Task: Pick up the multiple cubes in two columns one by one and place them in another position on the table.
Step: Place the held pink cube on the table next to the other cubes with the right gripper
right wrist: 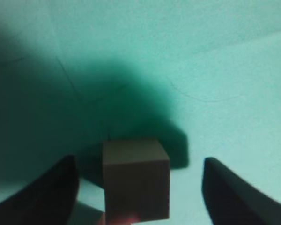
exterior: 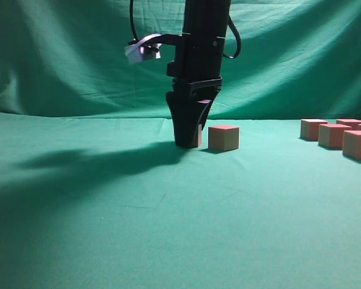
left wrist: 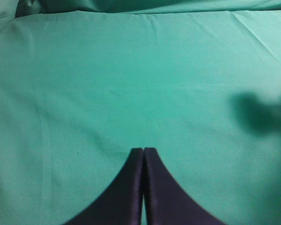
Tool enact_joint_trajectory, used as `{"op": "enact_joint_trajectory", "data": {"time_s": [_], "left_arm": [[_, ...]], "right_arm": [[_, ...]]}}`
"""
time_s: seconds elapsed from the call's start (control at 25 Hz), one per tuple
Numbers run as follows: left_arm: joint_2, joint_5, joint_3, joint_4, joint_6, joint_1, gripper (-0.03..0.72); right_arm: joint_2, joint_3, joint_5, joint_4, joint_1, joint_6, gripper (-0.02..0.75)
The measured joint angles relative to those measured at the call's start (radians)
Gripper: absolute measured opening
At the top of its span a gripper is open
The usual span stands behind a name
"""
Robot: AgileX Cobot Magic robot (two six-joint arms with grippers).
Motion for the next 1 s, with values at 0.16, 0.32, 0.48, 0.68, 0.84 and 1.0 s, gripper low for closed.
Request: {"op": "enact_joint_trajectory", "data": {"time_s": [0.16, 0.32, 0.48, 0.68, 0.84, 1.0], "left_arm": [[0.000, 0.000, 0.000, 0.000, 0.000, 0.000, 0.000], [0.000, 0.000, 0.000, 0.000, 0.000, 0.000, 0.000], [0.000, 0.000, 0.000, 0.000, 0.000, 0.000, 0.000], [0.000, 0.000, 0.000, 0.000, 0.000, 0.000, 0.000], [0.000, 0.000, 0.000, 0.000, 0.000, 0.000, 0.000], [0.000, 0.000, 0.000, 0.000, 0.000, 0.000, 0.000]], "right_arm": [[0.000, 0.000, -0.020, -0.002, 0.000, 0.055, 0.555], [-0.002, 0.000, -0.022, -0.002, 0.000, 0.068, 0.576], [-0.043, -0.051, 0.033, -0.002, 0.000, 0.089, 0.576], [-0.171, -0.110, 0.098, -0.002, 0.000, 0.234, 0.576], [-0.302, -0.116, 0.137, -0.034, 0.000, 0.428, 0.576], [-0.423, -0.116, 0.155, -0.121, 0.000, 0.588, 0.535]]}}
